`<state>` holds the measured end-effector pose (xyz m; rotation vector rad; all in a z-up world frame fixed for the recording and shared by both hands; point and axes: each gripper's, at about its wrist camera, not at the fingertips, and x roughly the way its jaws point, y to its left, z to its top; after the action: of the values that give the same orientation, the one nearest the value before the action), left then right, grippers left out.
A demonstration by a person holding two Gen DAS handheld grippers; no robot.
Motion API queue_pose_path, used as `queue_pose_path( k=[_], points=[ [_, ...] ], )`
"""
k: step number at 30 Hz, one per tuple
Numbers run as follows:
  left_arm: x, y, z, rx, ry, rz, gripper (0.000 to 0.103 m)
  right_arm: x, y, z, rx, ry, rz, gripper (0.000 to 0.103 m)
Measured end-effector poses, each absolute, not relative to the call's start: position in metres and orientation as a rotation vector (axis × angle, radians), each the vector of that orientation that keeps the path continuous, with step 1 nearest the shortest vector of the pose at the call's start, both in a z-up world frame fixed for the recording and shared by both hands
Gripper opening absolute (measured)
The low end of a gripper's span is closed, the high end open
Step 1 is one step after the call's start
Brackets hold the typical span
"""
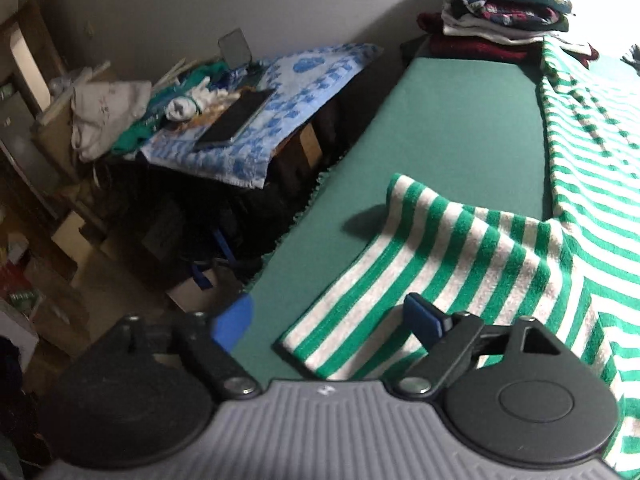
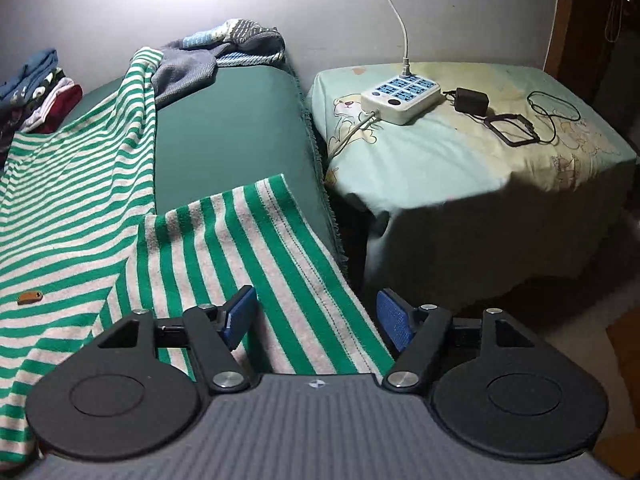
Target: Fold clothes
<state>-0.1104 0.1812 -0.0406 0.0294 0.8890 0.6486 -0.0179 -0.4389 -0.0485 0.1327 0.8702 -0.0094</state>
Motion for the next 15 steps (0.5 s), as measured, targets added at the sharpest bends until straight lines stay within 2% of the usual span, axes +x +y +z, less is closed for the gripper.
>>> queue_pose_path(
  k=[1, 2, 3, 4, 5, 6, 7, 10, 15],
  points=[
    [-0.110, 0.178, -0.040, 0.028, 0.886, 0.638, 0.059, -0.017, -0.440, -0.049, 0.160, 0.873, -0.008, 0.067],
    [-0.109, 0.174, -0.040, 0.035, 0.883, 0.630, 0.052, -0.017, -0.442, -0.049, 0.188, 0.878, 0.005, 0.056],
    [-0.107, 0.170, -0.042, 0.055, 0.881, 0.628, 0.040, -0.018, -0.440, -0.047, 0.174, 0.873, 0.001, 0.042],
    [-0.106, 0.163, -0.044, 0.088, 0.881, 0.637, 0.029, -0.019, -0.438, -0.045, 0.157, 0.867, -0.004, 0.032],
    [-0.104, 0.156, -0.047, 0.123, 0.882, 0.646, 0.025, -0.021, -0.436, -0.043, 0.141, 0.862, -0.008, 0.017],
    [-0.105, 0.152, -0.050, 0.143, 0.879, 0.655, 0.018, -0.022, -0.434, -0.041, 0.124, 0.857, -0.013, 0.012],
    [-0.105, 0.149, -0.052, 0.162, 0.876, 0.664, 0.011, -0.024, -0.433, -0.040, 0.114, 0.856, -0.012, 0.010],
    [-0.106, 0.142, -0.059, 0.236, 0.881, 0.700, 0.003, -0.031, -0.434, -0.036, 0.088, 0.844, -0.018, 0.006],
    [-0.115, 0.132, -0.065, 0.320, 0.906, 0.735, 0.000, -0.050, -0.437, -0.031, 0.073, 0.874, -0.040, 0.006]
  ],
)
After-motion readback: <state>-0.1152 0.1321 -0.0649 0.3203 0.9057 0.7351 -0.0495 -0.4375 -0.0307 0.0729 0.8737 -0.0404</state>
